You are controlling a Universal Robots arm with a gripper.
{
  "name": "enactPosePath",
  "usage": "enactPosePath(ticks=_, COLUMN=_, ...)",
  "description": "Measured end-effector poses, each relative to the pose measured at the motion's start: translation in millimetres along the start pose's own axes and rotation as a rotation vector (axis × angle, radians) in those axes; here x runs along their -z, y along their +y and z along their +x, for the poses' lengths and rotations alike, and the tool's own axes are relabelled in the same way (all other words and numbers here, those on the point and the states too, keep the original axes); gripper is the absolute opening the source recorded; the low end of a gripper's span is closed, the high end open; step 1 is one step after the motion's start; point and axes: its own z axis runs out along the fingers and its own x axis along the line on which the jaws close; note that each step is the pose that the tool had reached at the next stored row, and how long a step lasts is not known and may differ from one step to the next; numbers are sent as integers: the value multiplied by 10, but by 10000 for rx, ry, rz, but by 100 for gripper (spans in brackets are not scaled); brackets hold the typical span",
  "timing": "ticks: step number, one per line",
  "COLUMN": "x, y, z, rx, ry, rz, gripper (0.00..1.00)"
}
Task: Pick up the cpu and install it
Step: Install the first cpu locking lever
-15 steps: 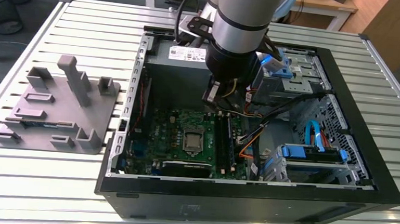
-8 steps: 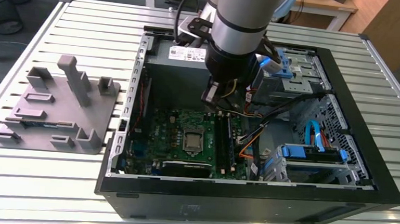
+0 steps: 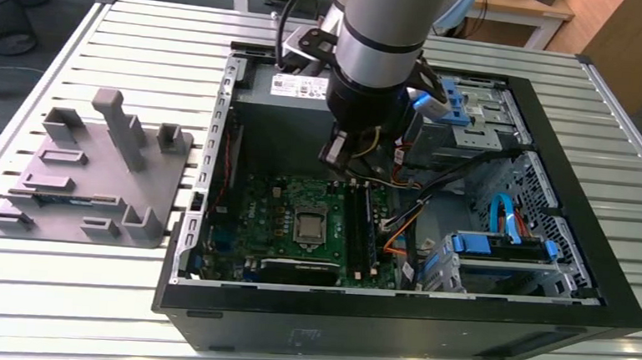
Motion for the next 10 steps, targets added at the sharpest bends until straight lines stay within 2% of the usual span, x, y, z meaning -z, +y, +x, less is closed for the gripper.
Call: enactPosePath(ticks=10, x=-48, y=-5, z=-15, rx=-246, ry=-16, rz=10, gripper=11)
